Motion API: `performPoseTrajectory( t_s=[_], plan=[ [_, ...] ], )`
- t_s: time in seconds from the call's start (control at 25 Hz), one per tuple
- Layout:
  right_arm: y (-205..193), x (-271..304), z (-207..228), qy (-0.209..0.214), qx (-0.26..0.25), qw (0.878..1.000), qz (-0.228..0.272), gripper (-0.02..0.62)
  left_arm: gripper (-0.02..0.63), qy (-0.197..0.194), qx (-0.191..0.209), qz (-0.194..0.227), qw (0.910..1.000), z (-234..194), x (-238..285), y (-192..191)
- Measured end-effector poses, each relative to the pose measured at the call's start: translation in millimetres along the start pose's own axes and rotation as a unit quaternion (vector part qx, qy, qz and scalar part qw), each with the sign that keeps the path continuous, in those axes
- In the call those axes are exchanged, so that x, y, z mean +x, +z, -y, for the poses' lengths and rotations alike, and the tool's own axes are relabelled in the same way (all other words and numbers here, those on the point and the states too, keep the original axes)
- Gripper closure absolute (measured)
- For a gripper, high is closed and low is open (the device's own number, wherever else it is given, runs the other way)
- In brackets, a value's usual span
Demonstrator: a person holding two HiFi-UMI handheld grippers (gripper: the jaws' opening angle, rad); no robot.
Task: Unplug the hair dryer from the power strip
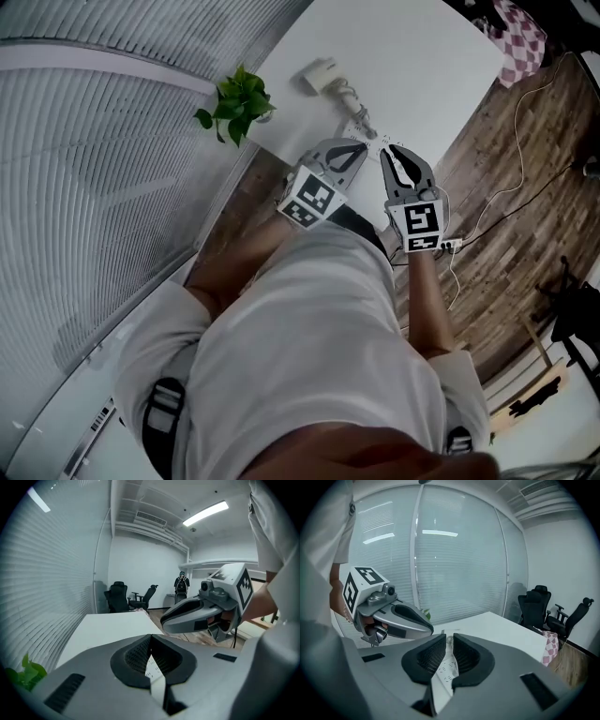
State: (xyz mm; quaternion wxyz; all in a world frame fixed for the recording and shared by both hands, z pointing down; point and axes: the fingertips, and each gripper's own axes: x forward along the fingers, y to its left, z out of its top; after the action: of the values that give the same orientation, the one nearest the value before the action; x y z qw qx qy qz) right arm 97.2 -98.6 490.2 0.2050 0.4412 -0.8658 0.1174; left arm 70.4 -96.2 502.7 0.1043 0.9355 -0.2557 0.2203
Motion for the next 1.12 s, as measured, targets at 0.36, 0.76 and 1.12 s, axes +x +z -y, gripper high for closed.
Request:
performPoseTrajectory(
  t_s=[0.36,0.76,1.12],
  plan=[
    [-65,52,10,0.013,0.008,0.997,-0.071,0.505,0.577,-0.011,0.039,-0.099,0.9943,-15,44,-84],
    [-126,94,23,0.021,-0.002,0.991,-0.136,0.456,0.577,-0.014,0.068,-0.162,0.9843,-31,85,-142],
    [-155,118,23,0.043,-0.008,0.984,-0.172,0.449,0.577,-0.018,0.088,-0.222,0.9709,-40,104,-164]
  ],
)
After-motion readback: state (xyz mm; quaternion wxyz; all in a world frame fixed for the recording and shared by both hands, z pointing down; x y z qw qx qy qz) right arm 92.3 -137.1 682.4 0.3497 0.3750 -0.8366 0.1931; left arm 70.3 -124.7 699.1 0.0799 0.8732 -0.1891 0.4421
